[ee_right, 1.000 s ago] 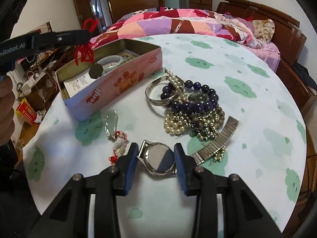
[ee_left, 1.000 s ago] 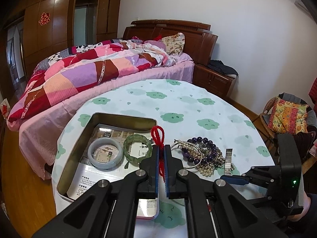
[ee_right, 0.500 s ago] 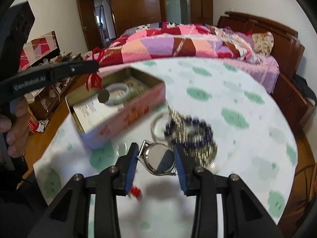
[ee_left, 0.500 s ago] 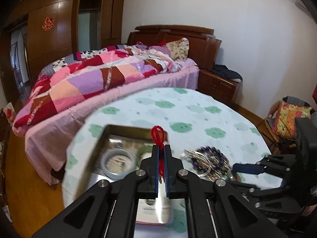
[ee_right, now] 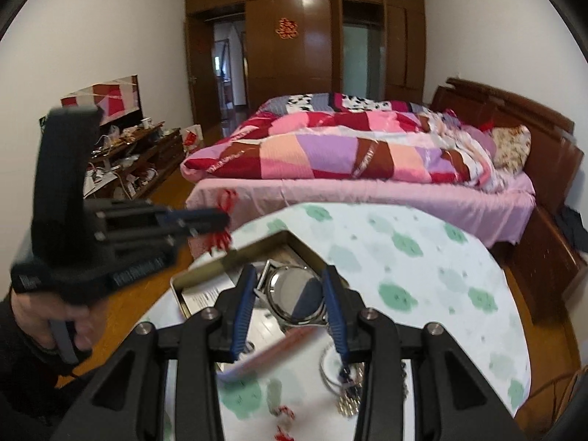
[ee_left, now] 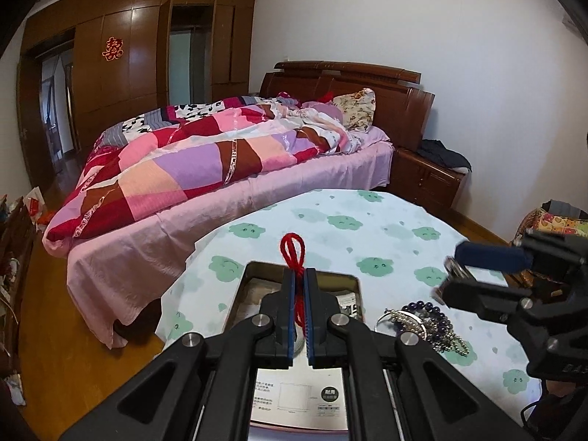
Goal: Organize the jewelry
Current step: 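Carry the watch with the right gripper while the left gripper carries the red charm to the tin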
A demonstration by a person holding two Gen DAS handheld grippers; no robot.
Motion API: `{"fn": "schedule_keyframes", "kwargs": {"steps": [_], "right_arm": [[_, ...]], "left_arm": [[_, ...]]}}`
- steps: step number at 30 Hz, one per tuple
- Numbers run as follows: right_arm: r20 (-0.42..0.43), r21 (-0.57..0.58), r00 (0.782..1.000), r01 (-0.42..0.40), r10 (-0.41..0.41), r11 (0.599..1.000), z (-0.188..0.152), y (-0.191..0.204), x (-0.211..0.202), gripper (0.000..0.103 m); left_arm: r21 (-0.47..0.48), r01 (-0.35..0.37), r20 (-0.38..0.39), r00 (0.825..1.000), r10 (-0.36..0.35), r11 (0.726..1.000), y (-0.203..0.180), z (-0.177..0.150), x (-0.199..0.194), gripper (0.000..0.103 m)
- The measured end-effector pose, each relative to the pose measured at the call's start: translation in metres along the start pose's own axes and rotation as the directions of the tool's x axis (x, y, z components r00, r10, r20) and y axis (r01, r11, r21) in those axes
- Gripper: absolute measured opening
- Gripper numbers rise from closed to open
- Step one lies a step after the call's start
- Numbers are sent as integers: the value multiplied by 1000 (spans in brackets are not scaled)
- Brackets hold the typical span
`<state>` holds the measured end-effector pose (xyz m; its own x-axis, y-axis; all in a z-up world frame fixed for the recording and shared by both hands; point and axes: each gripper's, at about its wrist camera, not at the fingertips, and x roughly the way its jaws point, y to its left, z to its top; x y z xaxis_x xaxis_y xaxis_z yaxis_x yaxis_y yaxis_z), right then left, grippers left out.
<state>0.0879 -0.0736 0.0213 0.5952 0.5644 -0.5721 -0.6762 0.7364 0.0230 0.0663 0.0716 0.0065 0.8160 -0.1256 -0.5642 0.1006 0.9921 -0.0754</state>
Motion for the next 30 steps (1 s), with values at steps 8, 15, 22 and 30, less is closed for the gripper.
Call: {"fn": "schedule_keyframes", "kwargs": {"steps": [8,15,22,30], "right_arm": [[-2,-13,999,-46,46,999,9,14,23,39],[-29,13,997,-66,67,998,0,18,48,39],[-68,78,993,-92,97,993,-18,11,68,39],[-136,131,986,-81,98,988,-35,1,86,39]], "left_arm": [[-22,-17,-29,999,17,1000,11,-9,12,3],[-31,-44,-66,997,42,999,18,-21,28,3],[-38,-54,-111,993,49,998,23,-35,43,3],[-14,-61,-167,984,58,998,20,-51,62,3]]}}
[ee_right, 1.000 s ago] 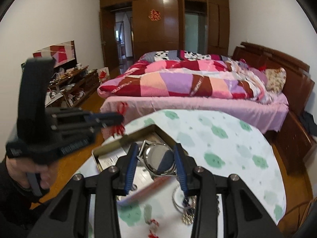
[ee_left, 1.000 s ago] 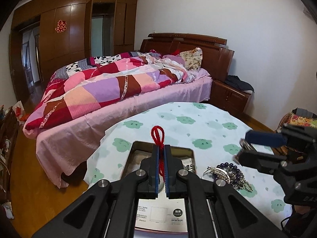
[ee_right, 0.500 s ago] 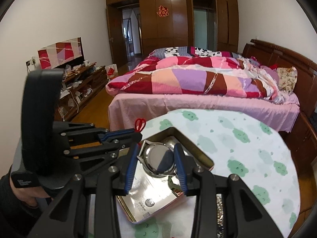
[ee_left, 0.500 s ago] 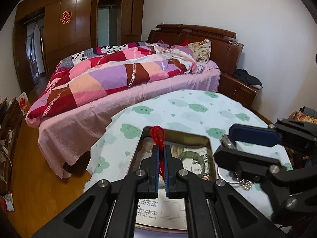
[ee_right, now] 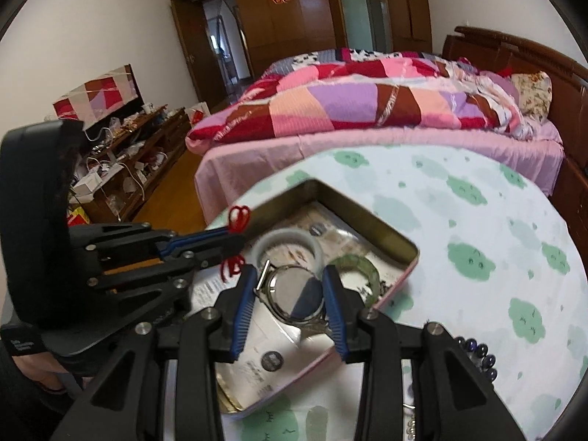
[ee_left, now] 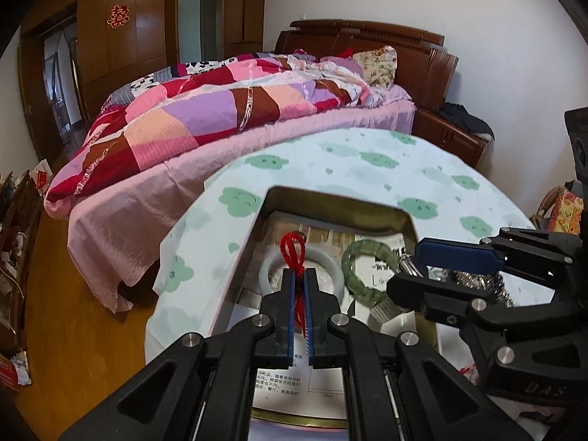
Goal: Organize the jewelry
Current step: 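Carry the watch with the right gripper while the left gripper carries the red charm to the tin, then open both grippers to drop the watch and red charm into the tin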
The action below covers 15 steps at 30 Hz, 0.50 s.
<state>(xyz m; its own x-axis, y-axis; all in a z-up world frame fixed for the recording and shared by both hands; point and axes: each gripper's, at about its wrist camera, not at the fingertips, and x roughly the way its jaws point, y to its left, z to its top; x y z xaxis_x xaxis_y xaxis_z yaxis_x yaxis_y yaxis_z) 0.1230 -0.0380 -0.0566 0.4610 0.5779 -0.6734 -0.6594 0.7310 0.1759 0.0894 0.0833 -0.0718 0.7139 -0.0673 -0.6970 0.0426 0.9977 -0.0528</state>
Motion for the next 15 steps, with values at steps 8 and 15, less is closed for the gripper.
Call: {"fn": "schedule_keyframes", "kwargs": {"steps": [8,15], "right_arm": [[-46,24,999,6,-4,1000,-9,-10,12,41],[-9,45,1000,27,-27,999,-14,-22,-8,69]], "left_arm": [[2,-8,-42,999,8,1000,0,-7,12,8],[3,-37,8,999,37,999,-7,-7,1,77]]}}
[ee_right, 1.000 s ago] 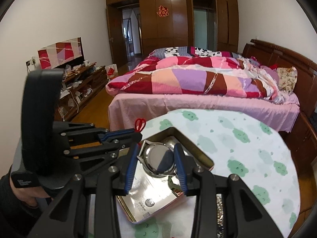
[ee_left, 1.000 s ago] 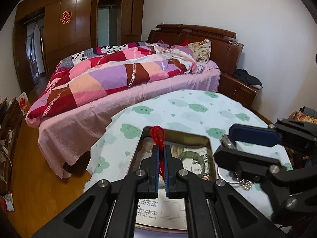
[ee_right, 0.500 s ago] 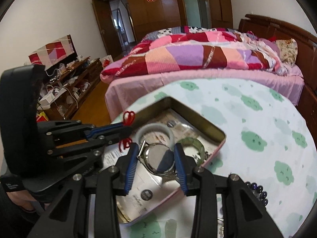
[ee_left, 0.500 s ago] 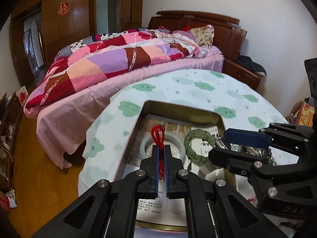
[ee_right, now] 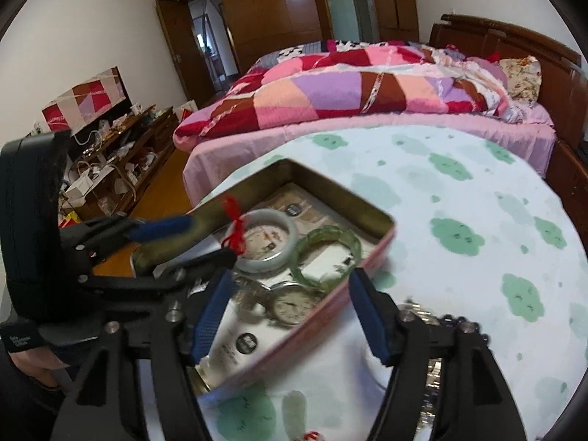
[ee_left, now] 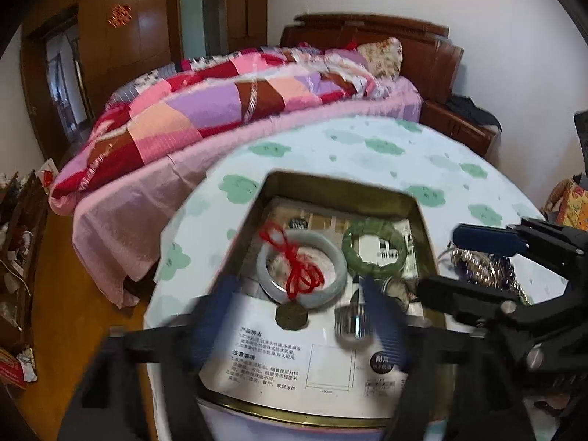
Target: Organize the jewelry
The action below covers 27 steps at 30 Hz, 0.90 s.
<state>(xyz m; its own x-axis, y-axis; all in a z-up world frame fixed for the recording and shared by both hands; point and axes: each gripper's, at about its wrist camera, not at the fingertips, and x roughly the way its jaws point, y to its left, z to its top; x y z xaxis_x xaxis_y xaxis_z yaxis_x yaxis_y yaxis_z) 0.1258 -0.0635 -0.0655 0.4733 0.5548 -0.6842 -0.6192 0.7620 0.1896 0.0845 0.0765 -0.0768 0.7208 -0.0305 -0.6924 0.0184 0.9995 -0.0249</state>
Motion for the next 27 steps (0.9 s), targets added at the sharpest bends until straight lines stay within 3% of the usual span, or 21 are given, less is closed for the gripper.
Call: {"fn": "schedule_keyframes", "kwargs": {"steps": [5,11,16,20,23,25,27], "right_arm": [[25,40,999,41,-42,998,-13,-23,-25,74],[-6,90,990,138,-138,986,-57,-51,-56,74],[-43,54,992,120,-117,991,-81,-40,-58,74],[-84,-17,993,76,-77,997,-85,-21,-41,60],[-120,-59,991,50,-57,997,-87,-10,-27,55],[-147,-88,987,55,-67,995,-90,-6,-18,46],[-154,-100,985,63,-78,993,-94,-6,-14,22]], "left_arm": [[-20,19,14,1000,-19,1000,-1,2,-10,77],[-43,22,14,1000,-21,999,-10,-2,-12,77],[-45,12,4,1000,-12,999,-23,-14,-13,77],[-41,12,-10,1000,-12,999,-30,-21,-11,77],[-43,10,-17,1000,-10,999,-30,-22,-9,77],[-53,10,-17,1000,-11,999,-28,-23,-9,77],[-64,15,-15,1000,-16,998,-27,-23,-10,77]]}}
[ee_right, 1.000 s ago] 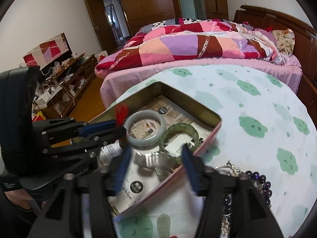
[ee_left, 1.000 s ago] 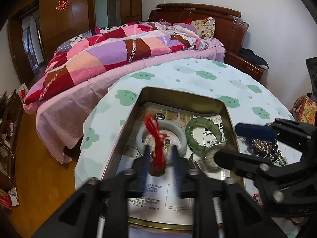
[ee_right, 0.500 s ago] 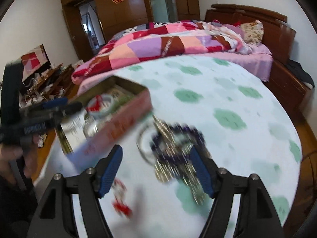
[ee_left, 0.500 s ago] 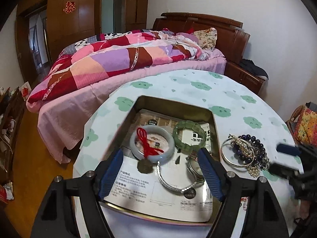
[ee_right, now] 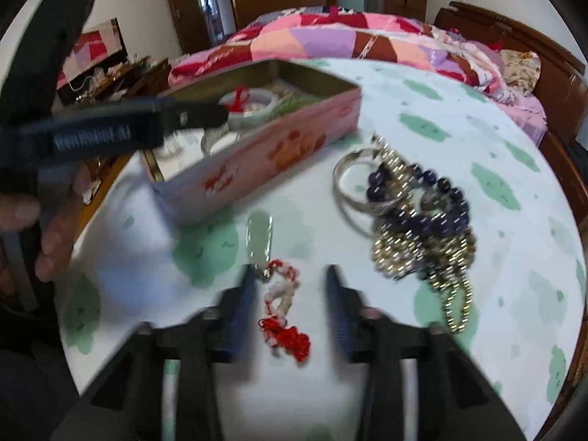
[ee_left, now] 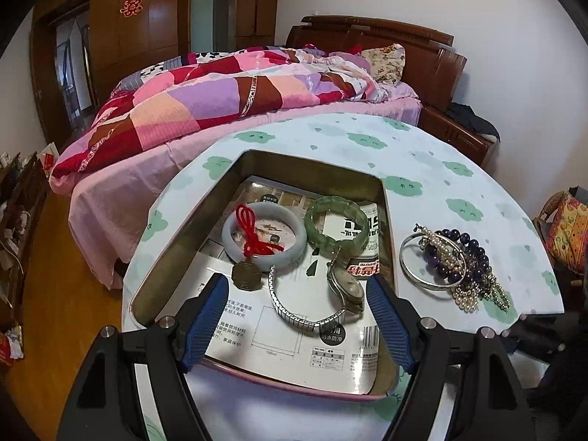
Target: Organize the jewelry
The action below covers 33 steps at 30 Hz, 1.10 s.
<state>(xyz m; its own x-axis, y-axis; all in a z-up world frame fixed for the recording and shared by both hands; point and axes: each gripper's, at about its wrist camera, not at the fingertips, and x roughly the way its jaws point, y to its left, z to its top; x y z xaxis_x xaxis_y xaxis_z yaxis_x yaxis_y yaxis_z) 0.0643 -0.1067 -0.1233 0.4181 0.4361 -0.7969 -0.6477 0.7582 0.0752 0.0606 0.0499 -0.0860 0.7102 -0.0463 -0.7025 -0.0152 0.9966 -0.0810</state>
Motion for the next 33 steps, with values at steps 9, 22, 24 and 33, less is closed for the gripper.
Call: {"fn": "schedule_keyframes", "kwargs": {"steps": [9,22,24,33], "right_arm": [[108,89,994,21,-30,996,-10,-18,-25,8],[203,275,969,80,-139,958,-11,-78,-59,8],[186,319,971,85,-151,944,-16,-94,-55,8],[152,378,976,90,-158,921,-32,-116,-46,8]], "left_arm": [[52,23,26,999,-25,998,-20,4,-11,77],[200,75,28,996,-82,977,-84,24,-9,77],[235,77,26,996,-85,969,-100,23,-3,77],[294,154,-112,986,-126,943,-132,5,38,49]]}}
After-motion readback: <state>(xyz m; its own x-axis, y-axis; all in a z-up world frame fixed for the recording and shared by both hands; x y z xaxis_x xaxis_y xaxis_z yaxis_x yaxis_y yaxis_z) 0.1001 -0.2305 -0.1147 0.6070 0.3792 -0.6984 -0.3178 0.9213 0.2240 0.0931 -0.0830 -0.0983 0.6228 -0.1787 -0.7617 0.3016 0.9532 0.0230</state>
